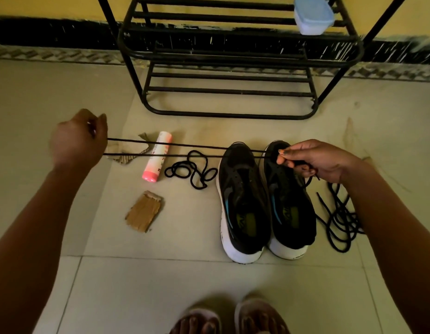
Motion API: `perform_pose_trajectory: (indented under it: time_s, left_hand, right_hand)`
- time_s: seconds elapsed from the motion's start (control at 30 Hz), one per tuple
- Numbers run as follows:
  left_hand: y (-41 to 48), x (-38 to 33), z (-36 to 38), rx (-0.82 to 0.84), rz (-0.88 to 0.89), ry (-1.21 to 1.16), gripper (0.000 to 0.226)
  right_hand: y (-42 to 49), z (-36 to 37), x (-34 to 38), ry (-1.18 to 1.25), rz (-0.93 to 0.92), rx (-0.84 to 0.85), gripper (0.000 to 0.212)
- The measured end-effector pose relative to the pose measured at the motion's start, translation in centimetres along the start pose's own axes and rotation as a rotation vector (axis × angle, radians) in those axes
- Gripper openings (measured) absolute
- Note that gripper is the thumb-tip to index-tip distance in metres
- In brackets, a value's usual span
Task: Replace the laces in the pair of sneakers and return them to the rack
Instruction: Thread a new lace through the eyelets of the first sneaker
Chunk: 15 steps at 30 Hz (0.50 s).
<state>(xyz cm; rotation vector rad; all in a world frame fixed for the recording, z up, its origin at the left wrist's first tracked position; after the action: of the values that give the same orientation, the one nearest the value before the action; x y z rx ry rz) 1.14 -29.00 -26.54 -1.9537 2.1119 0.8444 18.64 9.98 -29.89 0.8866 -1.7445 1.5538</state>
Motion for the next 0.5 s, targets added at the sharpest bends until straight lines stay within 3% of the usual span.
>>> perform_pose_trajectory:
  time_s: [0.03,0.1,0.13,0.17,0.23,0.27,0.37,0.4,0.5]
  left_hand:
    - [0.1,0.8,0.3,0.028,-0.146,-0.224,0.032]
    - [-0.3,1.4,1.9,0.248,-0.611,-0.989,0.020]
    - [-0.7,0.9,2.4,0.362,-0.755,-1.290,0.021]
    - [-0.9,0.6,2.4,0.447,-0.786,-1.412,0.023]
    - [-0.5,0.4,2.1,0.511,-0.718,-1.308,0.029]
    - [0.1,1.1,1.9,0.433,-0.676,-1.174,0.033]
    - [1.9,2.2,-0.9,-0.065,-0.179,-0.326,0.027]
    - [2.1,2.0,-1.4,-0.142,-0.027,-0.132,0.025]
    - [2.2,2.3,-1.5,-0.127,0.158,0.027,0.036]
  right_hand:
    - [0.0,-0.2,0.0,-0.004,0.002,-0.010,0.020]
    - [0.0,-0.9,-0.2,0.015,0.010,-0.057,0.021]
    - [-0.1,-1.2,-0.3,0.031,0.016,-0.076,0.021]
    - [-0.2,-1.5,-0.4,0.047,0.022,-0.084,0.022]
    - [-0.3,-1.5,-0.6,0.071,0.031,-0.069,0.023]
    - [-0.4,-1.1,-0.7,0.078,0.038,-0.050,0.023]
    - [-0.2,0.2,-0.9,0.092,0.058,0.015,0.021]
    - [-0.2,0.6,-0.9,0.098,0.063,0.030,0.021]
    - [-0.3,1.1,-1.0,0.116,0.074,0.063,0.022]
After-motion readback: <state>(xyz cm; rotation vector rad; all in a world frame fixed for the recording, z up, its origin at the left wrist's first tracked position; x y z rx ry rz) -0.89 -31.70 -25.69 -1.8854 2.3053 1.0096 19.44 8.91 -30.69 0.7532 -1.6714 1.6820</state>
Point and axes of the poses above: each hand's wrist, its own y-axis towards the middle knuckle, its own z-axis out of the palm, x = y × z, the point moved 5 cm from there along y, towards the middle knuckle, and after that the axes turned 4 degrees about y, right-handed, at the moved point
